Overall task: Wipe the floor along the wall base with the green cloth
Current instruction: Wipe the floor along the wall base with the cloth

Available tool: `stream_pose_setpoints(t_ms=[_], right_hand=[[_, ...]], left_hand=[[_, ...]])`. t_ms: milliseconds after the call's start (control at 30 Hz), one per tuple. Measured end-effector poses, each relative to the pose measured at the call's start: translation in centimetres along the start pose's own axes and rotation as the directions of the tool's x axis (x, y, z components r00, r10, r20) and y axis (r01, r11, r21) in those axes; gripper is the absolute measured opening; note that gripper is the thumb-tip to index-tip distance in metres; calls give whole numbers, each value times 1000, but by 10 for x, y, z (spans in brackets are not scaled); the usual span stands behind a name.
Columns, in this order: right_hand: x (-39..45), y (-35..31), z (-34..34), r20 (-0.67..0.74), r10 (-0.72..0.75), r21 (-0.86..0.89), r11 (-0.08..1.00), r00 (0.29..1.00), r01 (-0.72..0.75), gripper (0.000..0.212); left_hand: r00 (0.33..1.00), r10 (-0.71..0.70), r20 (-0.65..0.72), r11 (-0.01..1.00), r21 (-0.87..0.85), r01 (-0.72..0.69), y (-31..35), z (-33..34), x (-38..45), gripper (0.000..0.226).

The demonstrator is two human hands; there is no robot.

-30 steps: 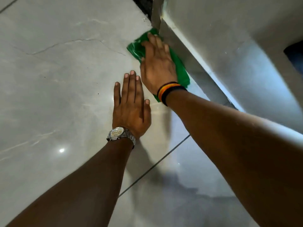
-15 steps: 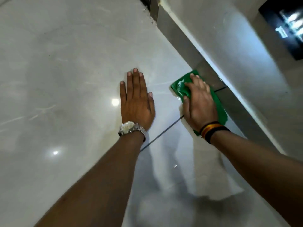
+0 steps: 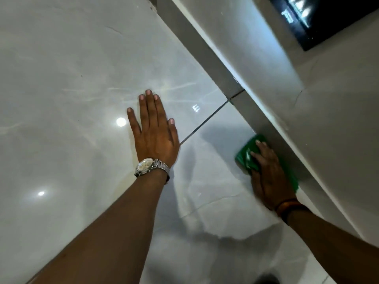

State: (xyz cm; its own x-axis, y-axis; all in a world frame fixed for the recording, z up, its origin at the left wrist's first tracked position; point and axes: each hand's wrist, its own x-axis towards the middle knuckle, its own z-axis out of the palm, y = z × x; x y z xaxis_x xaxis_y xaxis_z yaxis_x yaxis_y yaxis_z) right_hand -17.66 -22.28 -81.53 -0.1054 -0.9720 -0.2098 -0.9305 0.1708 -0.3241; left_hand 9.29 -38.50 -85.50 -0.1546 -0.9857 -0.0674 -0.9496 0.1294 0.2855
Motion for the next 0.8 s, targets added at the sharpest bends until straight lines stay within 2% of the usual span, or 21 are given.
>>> stream_pose_setpoints(t_ms=[67, 167, 333, 500, 600, 667, 800], right_hand=[[-9, 8, 0, 11, -14, -18, 1000, 1000, 14, 47], [24, -14, 8, -57, 1, 34, 999, 998, 0, 43], [139, -84, 21, -130, -106, 92, 989, 986, 118, 39], [217, -154, 28, -147, -16, 94, 995, 989, 30, 51], [203, -166, 31, -165, 38, 166, 986, 986, -10, 48], [162, -161, 34, -162, 54, 185, 982, 985, -24, 61], [51, -141, 48, -91, 207, 5, 978, 974, -207, 56]], left_hand=[[1000, 2, 7, 1000, -1, -2, 0, 0, 0, 69], [1000, 7, 16, 1000, 15, -8, 1, 0, 2, 69], [1000, -1, 13, 1000, 23, 1, 1, 1, 1, 69], [1000, 17, 8, 1000, 21, -17, 1, -4, 2, 68], [996, 42, 77, 999, -23, -40, -8, -9, 0, 67], [987, 73, 146, 994, -97, -59, -14, -20, -9, 68], [968, 82, 236, 991, -125, -53, -27, -60, -48, 77]])
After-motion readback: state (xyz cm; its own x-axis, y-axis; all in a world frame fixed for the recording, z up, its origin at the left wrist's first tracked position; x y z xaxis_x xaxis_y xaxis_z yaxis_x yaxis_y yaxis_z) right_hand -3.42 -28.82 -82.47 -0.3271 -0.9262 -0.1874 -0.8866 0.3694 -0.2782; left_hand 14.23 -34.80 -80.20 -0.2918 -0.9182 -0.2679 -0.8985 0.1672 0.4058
